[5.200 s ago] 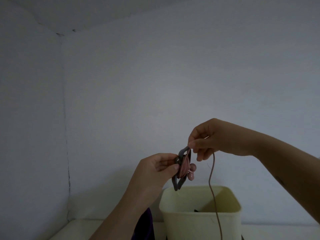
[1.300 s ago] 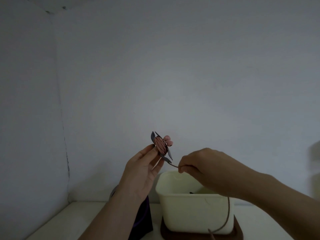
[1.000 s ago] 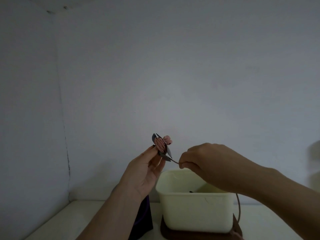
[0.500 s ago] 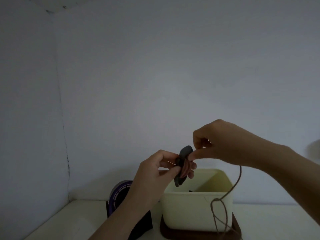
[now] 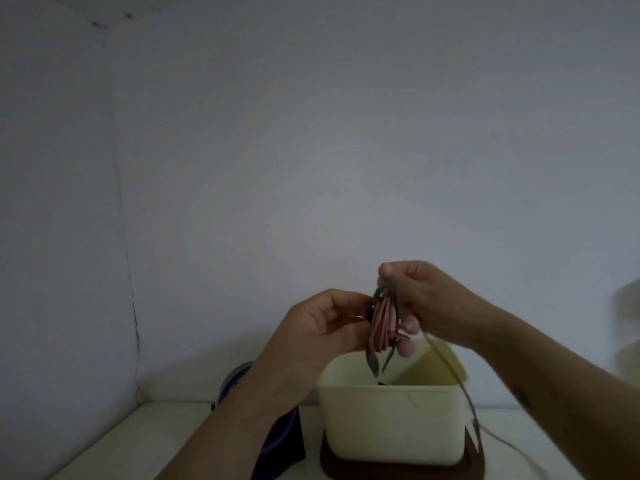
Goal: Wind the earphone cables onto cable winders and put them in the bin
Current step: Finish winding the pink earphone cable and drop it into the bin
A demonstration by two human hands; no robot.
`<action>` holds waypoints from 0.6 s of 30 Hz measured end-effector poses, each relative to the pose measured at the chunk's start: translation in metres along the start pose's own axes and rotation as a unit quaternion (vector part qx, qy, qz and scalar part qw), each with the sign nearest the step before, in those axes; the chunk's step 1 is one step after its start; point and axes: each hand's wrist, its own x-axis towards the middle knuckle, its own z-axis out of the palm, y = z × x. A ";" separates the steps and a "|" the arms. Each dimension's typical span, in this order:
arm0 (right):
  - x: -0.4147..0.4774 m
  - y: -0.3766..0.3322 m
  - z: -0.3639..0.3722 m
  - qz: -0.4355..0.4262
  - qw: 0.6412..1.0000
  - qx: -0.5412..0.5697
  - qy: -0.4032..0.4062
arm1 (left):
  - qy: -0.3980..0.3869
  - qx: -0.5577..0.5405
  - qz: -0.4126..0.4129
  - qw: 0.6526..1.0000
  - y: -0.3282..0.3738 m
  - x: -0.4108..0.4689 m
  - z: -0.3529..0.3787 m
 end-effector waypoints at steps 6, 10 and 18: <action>0.005 0.037 0.035 0.011 0.994 -0.032 0.101 | 0.069 -0.241 -0.002 0.968 0.010 0.009 0.011; -0.004 0.033 0.036 -0.027 0.942 -0.315 0.115 | 0.149 -0.180 0.022 0.972 0.010 0.013 -0.005; -0.010 -0.002 0.031 -0.084 0.809 -0.582 0.029 | 0.214 -0.044 0.017 0.976 0.001 0.011 -0.005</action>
